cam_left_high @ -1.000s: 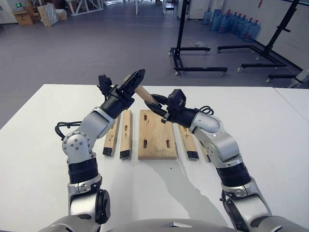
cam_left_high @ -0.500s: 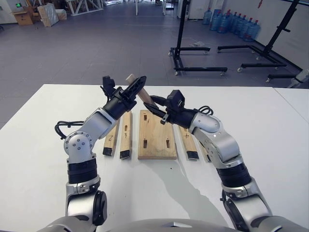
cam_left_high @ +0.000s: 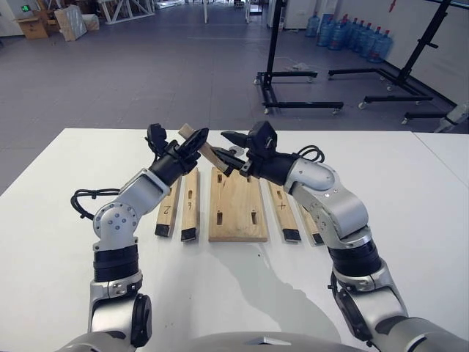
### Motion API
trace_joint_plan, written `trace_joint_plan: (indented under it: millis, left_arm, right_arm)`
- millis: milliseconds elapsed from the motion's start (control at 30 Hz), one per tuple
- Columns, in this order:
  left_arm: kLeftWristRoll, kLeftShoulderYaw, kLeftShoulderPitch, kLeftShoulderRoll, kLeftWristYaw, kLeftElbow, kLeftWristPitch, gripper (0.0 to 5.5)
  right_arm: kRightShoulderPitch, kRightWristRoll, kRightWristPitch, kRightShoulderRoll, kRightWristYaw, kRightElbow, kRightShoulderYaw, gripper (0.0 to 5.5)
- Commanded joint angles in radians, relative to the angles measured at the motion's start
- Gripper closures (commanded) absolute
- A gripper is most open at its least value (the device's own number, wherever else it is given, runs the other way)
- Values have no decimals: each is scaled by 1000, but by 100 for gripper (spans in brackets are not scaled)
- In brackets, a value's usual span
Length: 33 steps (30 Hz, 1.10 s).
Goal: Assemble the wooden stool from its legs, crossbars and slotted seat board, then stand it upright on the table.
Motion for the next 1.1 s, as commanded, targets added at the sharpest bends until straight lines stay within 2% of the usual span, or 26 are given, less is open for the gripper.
trace_joint_plan:
  millis: [33, 133, 200, 300, 400, 467, 633, 767, 1100]
  left_arm:
    - [40, 15, 14, 20, 8, 5, -10, 511]
    - [72, 49, 36, 69, 12, -6, -5, 511]
    - [122, 93, 84, 143, 8, -31, -15, 511]
    - [256, 142, 159, 239, -2, -56, -77, 511]
    - [391, 108, 174, 214, 4, -32, -186, 511]
    - [461, 51, 182, 153, -8, -8, -263, 511]
    - [568, 18, 195, 63, -51, 133, -410, 511]
    - [642, 18, 176, 49, -60, 222, -494, 511]
    - [684, 13, 146, 1, -26, 181, -504, 511]
  right_arm:
    - [2, 3, 43, -56, 11, -31, -30, 263]
    - [8, 46, 75, -132, 30, -34, -146, 209]
    - [13, 59, 84, -179, 23, -3, -227, 171]
    - [60, 49, 83, -192, -22, 39, -286, 118]
    - [101, 35, 55, -146, -78, 79, -272, 64]
    - [117, 27, 43, -107, -112, 105, -257, 29]
    - [131, 40, 51, -55, -139, 131, -249, 25]
    - [130, 41, 54, -38, -151, 144, -245, 25]
    - [131, 34, 47, -20, -170, 154, -233, 25]
